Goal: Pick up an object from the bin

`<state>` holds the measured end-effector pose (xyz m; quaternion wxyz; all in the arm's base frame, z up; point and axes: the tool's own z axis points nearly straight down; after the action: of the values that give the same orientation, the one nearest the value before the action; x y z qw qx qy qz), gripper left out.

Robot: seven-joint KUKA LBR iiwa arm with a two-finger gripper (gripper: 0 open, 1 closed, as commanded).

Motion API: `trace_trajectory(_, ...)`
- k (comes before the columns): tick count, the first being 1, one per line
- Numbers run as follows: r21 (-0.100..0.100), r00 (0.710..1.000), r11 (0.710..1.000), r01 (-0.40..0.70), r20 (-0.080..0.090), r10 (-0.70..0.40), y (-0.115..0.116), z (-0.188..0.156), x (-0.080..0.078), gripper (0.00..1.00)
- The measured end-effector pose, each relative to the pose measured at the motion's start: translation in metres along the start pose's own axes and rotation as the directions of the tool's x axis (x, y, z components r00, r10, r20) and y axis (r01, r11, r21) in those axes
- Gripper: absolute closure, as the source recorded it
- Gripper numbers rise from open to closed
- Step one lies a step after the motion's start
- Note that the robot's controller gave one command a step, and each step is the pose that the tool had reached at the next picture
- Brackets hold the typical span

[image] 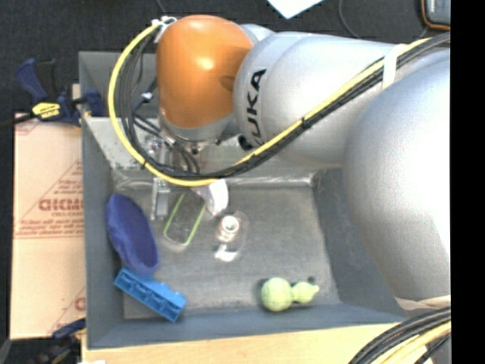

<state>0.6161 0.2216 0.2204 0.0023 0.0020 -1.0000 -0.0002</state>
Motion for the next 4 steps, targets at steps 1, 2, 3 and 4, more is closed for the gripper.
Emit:
trace_trajectory(1, -0.002, 1.000, 1.000, -0.004, 0.008, 0.005, -0.001, -0.005, -0.002, 0.00)
trace_trajectory(2, 0.002, 0.970, 0.970, 0.245, 0.011, -0.245, -0.050, 0.086, -0.016, 0.00)
trace_trajectory(3, 0.005, 0.854, 0.854, 0.520, 0.015, -0.520, -0.099, 0.058, -0.022, 0.00)
trace_trajectory(4, 0.005, 0.789, 0.789, 0.614, 0.008, -0.614, -0.109, 0.091, -0.015, 0.00)
